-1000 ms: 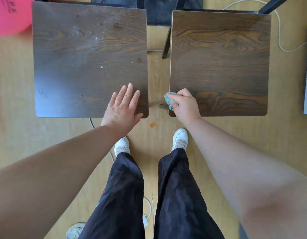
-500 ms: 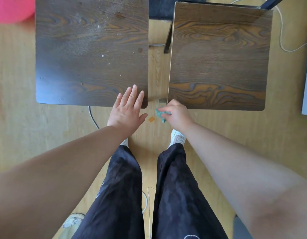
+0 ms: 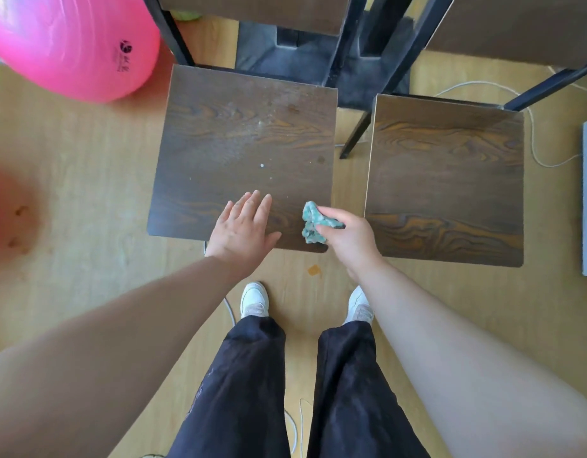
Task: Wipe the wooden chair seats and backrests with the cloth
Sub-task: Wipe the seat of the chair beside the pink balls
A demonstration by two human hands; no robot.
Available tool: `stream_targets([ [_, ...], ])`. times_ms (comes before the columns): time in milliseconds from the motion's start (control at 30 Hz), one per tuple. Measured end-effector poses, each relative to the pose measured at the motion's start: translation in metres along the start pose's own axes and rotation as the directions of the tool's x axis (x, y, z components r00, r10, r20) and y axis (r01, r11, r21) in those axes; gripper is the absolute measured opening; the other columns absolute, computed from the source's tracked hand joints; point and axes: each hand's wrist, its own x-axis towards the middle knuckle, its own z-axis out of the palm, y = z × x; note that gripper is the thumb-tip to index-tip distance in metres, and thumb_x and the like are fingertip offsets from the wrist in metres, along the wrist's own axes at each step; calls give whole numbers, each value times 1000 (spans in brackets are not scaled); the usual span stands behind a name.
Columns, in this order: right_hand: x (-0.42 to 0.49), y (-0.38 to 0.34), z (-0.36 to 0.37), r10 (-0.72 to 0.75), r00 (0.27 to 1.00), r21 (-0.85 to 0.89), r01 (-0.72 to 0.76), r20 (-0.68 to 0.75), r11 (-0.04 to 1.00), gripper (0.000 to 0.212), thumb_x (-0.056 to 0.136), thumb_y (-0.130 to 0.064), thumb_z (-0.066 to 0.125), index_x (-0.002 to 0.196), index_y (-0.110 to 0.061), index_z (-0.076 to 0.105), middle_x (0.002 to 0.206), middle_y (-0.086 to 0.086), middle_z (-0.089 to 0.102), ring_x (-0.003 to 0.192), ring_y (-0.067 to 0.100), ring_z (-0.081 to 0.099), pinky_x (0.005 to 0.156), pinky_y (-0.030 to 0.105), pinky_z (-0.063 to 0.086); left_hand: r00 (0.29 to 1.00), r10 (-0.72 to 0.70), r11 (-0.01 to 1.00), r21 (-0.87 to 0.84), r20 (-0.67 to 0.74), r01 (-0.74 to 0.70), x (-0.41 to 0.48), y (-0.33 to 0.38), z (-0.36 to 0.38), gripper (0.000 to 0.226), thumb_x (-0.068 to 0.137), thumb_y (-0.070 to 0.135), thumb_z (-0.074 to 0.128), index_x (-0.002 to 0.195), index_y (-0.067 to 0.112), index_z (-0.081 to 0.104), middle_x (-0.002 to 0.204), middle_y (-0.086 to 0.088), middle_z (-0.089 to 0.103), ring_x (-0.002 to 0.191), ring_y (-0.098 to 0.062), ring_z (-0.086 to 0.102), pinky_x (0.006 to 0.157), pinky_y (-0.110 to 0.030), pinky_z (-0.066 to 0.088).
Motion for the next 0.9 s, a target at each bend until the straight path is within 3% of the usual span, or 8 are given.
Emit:
stream_targets([
  [100,7,-22,27,-10,999,102,14,-35,995,35,86,-9,69,117,-26,70,111,-7,70,98,9,68,88,31,57,999,11,1000,-11,-47,-11,-1,-25,-17,72,101,51,40,157,16,13,164,-6,18,152,-20,8,124,-40,8],
  [233,17,-44,51,-34,999,224,38,-22,974,37,86,-3,68,119,-19,69,111,-4,70,91,2,70,75,18,56,995,11,1000,-15,-101,-12,8,-46,-33,71,99,50,44,156,14,19,162,-7,24,151,-21,14,123,-40,11],
  [467,40,-59,50,-66,997,244,55,34,968,45,83,0,63,124,-19,66,113,-8,71,97,1,69,78,16,54,986,-28,992,-130,-164,6,37,-32,-48,69,99,49,43,155,13,25,161,-8,26,150,-25,20,122,-39,11],
  [533,46,-61,46,-63,997,260,47,52,964,39,85,0,62,118,-20,69,110,-8,72,98,6,70,82,22,56,985,-27,990,-140,-169,3,43,-25,-51,67,100,49,43,154,14,26,160,-8,28,148,-25,23,121,-39,14],
  [633,49,-66,38,-46,998,322,28,47,946,30,89,1,62,101,-25,69,99,-5,74,92,12,72,80,27,58,987,-55,986,-166,-149,30,48,-16,-57,62,100,47,46,152,17,32,150,-7,40,138,-29,36,112,-42,30],
  [767,53,-76,29,-36,998,327,15,58,945,20,91,-1,63,108,-10,64,102,6,73,88,15,73,76,28,59,985,-76,982,-181,-155,47,52,-5,-65,51,99,43,49,144,19,43,132,-7,52,122,-30,45,98,-42,38],
  [900,60,-86,29,-29,997,334,3,71,943,14,93,-3,62,105,-7,65,99,8,73,87,17,73,77,29,60,976,-108,964,-259,-187,57,60,-5,-66,41,100,41,50,134,18,53,122,-4,58,114,-28,49,95,-40,41],
])
